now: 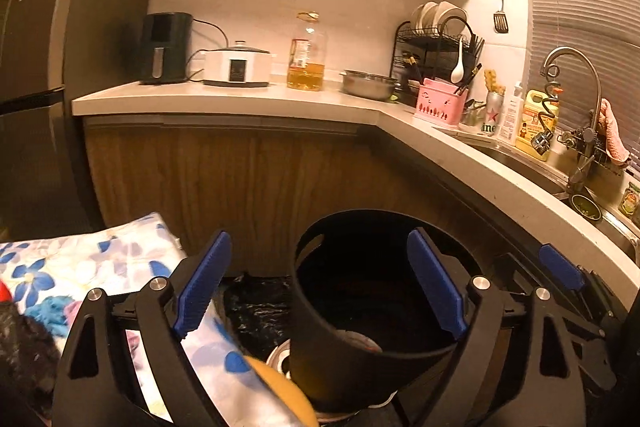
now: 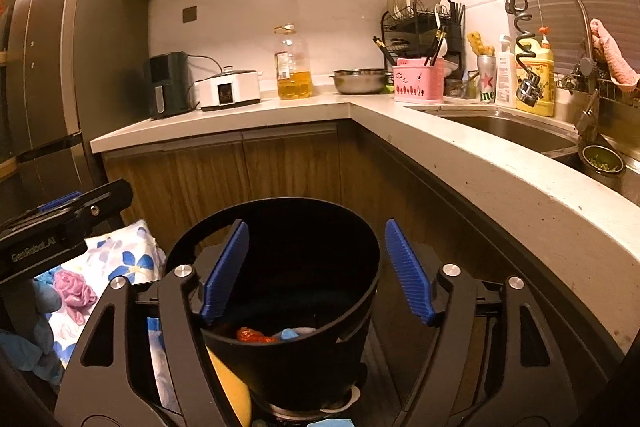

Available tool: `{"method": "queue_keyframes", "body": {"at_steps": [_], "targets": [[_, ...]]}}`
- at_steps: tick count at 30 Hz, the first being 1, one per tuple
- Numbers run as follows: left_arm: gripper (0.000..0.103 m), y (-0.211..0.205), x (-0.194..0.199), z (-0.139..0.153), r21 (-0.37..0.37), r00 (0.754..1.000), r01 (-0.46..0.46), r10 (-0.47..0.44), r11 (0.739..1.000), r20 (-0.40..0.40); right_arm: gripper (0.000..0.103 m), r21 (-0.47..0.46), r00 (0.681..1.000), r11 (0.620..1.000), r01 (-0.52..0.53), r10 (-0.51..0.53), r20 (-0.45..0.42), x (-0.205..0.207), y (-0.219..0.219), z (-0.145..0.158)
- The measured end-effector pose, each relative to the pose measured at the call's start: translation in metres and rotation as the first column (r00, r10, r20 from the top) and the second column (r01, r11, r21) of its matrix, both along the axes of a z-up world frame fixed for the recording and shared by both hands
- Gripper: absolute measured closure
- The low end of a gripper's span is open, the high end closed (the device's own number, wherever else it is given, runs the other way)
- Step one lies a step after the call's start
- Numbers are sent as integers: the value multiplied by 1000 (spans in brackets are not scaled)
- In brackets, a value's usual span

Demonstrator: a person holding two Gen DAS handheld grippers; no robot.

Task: Collect trash
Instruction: 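Move both open tools back over the table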

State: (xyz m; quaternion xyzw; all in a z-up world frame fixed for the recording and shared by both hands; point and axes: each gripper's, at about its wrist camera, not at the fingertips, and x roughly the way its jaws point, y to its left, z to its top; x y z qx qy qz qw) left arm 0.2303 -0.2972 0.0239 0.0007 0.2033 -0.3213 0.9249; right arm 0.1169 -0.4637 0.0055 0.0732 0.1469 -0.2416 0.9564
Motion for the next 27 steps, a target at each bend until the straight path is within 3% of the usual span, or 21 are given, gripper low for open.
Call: {"method": "queue_keyframes", "body": {"at_steps": [4,6,15,24,27], "targets": [[13,22,-18,2,15,999,-48,48,999,10,23,-12,1000,1000,-3,3,-4,-14,19,5],[6,38,-29,1,10,997,-79,79,997,16,20,-19,1000,1000,-6,6,-3,-22,29,6],[6,105,-67,1,-8,983,-181,181,983,31,16,-3,999,999,-34,34,9,-56,76,6],[6,188,-101,-13,2,938,-345,345,939,17,13,3,987,989,-145,144,68,-75,143,3],[6,221,-113,-20,14,912,-409,409,912,28,10,0,976,979,-206,206,68,-74,168,0]]}}
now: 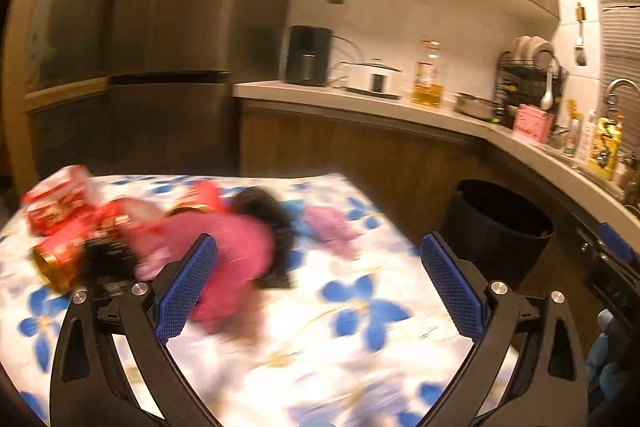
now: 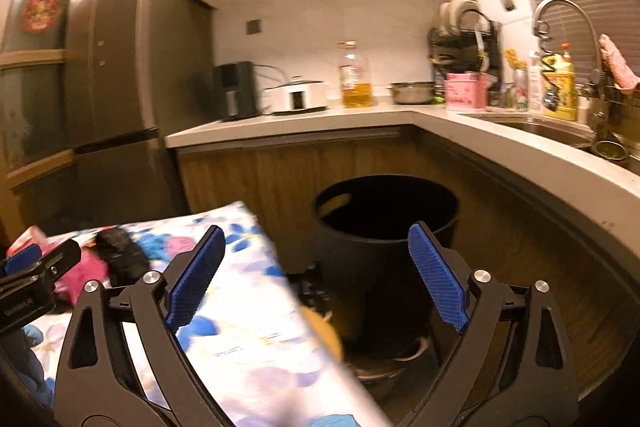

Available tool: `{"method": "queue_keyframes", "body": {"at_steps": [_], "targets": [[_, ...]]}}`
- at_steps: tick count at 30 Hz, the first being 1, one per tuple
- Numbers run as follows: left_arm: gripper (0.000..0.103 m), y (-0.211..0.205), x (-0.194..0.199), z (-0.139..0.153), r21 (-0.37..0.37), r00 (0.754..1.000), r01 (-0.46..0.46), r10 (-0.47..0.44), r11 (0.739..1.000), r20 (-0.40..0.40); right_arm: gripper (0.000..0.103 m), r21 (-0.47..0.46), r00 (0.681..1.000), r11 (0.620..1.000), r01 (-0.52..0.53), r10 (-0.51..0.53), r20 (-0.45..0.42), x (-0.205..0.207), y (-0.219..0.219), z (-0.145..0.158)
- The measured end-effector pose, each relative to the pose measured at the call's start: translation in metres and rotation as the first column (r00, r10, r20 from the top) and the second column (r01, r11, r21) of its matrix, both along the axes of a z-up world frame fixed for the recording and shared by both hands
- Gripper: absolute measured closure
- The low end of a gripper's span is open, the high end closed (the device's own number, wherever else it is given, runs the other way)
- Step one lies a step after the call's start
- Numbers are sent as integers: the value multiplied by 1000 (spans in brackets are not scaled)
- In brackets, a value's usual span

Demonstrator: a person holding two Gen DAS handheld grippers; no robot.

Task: Collect trash
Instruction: 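Move both open tools back over the table, then grasp the pink plastic bag with the right tool while the left tool grasps the black bag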

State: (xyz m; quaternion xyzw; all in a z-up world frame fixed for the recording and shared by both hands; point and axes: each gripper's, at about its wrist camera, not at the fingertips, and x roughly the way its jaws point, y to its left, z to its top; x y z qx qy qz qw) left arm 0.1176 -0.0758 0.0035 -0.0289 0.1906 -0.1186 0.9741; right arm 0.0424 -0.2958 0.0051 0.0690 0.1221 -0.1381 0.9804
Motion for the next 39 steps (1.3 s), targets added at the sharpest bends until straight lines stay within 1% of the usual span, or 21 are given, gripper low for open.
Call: {"method": "queue_keyframes", "body": {"at_steps": [4,6,10,14,18,21,27,29,30,31,32,34,36,39], "targets": [[6,39,-10,-9,-9,997,-80,80,997,-14,9,0,995,995,-98,98,-23,9,38,-8],[6,58,-14,-14,-4,992,-122,121,993,-23,9,-15,989,989,-148,147,-34,14,62,-12],[6,88,-21,-19,0,982,-185,185,983,-26,9,-10,966,968,-252,251,-63,29,104,-20],[6,114,-25,-21,-6,973,-228,227,974,-33,9,-10,951,954,-299,297,-88,45,134,-25],[6,133,-27,-24,-6,967,-254,253,967,-37,9,-24,935,937,-349,346,-77,62,165,-29],[6,144,-26,-26,4,962,-270,270,963,-34,14,-24,926,928,-371,368,-82,76,182,-32],[6,156,-19,-31,13,957,-287,288,958,-49,30,-25,916,920,-392,387,-105,103,204,-39],[6,158,-15,-33,10,957,-284,284,959,-56,47,-16,911,917,-398,393,-124,112,207,-42],[6,158,-13,-33,8,958,-281,281,960,-60,54,-13,909,916,-400,395,-133,115,208,-44],[6,158,-10,-33,8,959,-276,276,961,-65,71,-16,907,916,-401,394,-146,119,209,-46],[6,158,-7,-34,12,959,-276,276,961,-70,81,-18,906,915,-402,395,-153,120,209,-47],[6,158,0,-36,13,958,-274,274,962,-82,90,-9,901,911,-412,406,-154,119,207,-50],[6,157,7,-37,7,958,-271,271,963,-94,92,4,902,912,-411,407,-140,113,201,-48],[6,155,21,-38,1,957,-268,267,963,-111,92,24,907,912,-409,410,-96,98,189,-41]]}}
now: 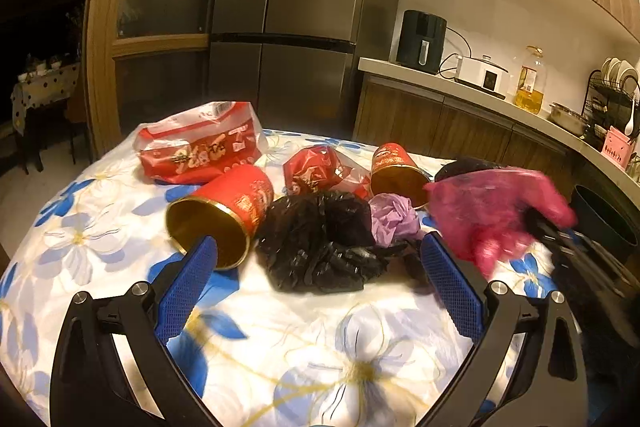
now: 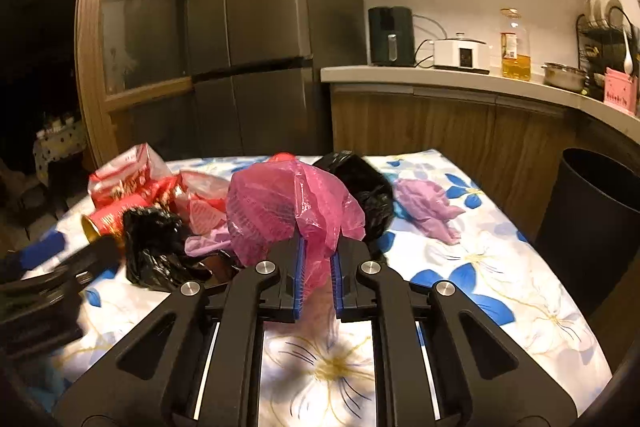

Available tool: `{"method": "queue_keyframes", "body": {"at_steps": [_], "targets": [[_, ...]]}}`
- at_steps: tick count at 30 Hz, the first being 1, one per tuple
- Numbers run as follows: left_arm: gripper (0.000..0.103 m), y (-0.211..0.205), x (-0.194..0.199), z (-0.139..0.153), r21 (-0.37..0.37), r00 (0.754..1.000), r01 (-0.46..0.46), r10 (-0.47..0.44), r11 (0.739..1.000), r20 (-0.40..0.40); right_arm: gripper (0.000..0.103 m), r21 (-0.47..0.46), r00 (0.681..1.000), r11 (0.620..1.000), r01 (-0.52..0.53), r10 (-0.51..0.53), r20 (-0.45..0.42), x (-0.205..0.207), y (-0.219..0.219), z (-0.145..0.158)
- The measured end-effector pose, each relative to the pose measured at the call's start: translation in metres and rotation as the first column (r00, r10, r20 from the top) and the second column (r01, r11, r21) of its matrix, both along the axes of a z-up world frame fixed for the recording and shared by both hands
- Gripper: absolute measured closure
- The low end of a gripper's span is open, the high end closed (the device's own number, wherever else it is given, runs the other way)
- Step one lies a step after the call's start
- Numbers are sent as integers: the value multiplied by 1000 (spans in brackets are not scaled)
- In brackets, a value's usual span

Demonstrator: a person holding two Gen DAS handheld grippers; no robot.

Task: Collect trash
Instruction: 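Grasp the pink plastic bag with the right tool while the left tool grasps the black bag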

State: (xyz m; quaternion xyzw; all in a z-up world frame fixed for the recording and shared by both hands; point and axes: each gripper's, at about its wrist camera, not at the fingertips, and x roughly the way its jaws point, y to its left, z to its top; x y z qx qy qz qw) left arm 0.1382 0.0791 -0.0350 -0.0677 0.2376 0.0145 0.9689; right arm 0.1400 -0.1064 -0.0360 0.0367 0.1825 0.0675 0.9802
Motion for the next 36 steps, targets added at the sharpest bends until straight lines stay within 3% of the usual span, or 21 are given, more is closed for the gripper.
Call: {"method": "queue_keyframes", "body": {"at_steps": [5,8,10,13,15,18,30,36], "targets": [[14,-3,23,-1,15,1000,-14,14,1000,-18,92,12,999,1000,-8,8,45,-24,-17,12],[33,-3,36,-5,13,998,-15,16,1000,-61,92,17,999,1000,-11,11,42,-30,-22,14],[39,0,42,-9,3,996,-22,22,1000,-90,92,18,999,1000,-15,15,35,-32,-24,12],[63,3,49,-17,-9,990,-26,25,1000,-138,92,19,999,1000,-17,17,27,-34,-25,11],[87,5,50,-20,-16,987,-31,28,999,-155,92,18,1000,1000,-19,18,26,-36,-25,11],[101,5,48,-21,-23,986,-22,18,999,-163,92,18,1000,1000,-18,18,25,-37,-26,11],[103,5,-12,18,-110,1000,-2,1,994,-17,92,12,1000,1000,2,-2,27,-55,-39,21],[103,-6,-28,40,-88,999,23,-20,996,37,92,25,999,999,20,-21,37,-68,-51,27]]}}
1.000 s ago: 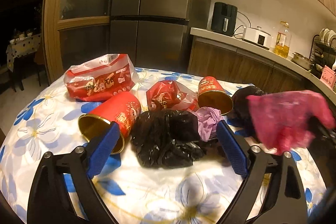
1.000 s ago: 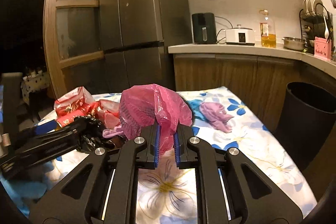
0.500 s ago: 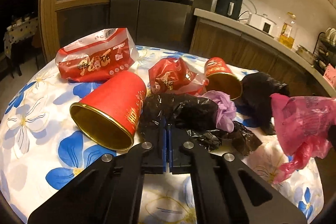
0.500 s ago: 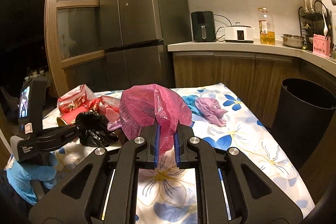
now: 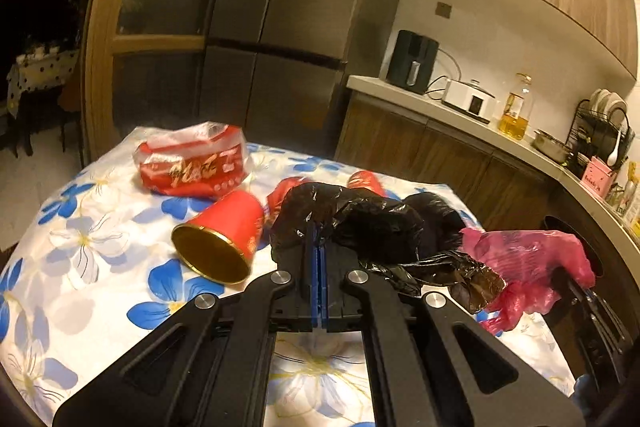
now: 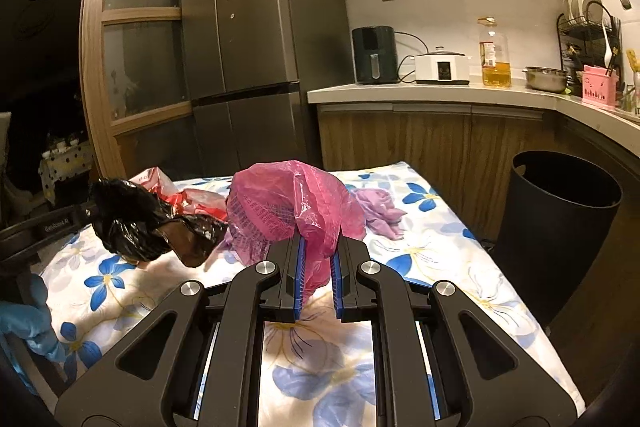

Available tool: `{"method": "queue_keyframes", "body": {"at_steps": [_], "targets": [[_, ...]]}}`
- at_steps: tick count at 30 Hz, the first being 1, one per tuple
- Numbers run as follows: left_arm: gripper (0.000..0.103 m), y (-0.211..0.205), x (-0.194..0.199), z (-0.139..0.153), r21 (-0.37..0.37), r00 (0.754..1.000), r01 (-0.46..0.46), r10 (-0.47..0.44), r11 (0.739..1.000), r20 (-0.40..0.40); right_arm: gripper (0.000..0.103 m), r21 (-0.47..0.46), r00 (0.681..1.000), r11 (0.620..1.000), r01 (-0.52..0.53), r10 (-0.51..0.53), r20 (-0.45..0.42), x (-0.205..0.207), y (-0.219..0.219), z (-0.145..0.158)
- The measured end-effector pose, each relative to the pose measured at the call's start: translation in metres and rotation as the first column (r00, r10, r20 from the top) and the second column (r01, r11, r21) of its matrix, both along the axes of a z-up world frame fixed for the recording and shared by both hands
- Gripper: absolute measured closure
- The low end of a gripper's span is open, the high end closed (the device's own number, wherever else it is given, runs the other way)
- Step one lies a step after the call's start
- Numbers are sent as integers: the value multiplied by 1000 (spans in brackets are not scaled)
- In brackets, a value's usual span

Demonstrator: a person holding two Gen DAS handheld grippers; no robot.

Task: Collect trash
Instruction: 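Grasp the pink plastic bag with the right tool while the left tool grasps the black bag, then carry the pink and black bags over the black bin and release both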

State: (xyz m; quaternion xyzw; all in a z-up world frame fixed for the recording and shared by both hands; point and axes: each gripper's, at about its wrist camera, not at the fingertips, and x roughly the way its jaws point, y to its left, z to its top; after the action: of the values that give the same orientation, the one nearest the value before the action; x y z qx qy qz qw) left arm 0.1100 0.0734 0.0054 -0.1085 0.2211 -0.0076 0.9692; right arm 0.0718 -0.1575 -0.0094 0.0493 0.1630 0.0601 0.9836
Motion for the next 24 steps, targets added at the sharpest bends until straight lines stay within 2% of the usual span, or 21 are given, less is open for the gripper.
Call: {"method": "queue_keyframes", "body": {"at_steps": [12,24], "targets": [[103,-67,0,9,49,991,132,-133,990,20,92,-11,995,995,97,-96,27,-25,-48,12],[103,-162,19,21,97,950,304,-309,948,41,92,5,963,966,260,-259,67,-34,-120,27]]}}
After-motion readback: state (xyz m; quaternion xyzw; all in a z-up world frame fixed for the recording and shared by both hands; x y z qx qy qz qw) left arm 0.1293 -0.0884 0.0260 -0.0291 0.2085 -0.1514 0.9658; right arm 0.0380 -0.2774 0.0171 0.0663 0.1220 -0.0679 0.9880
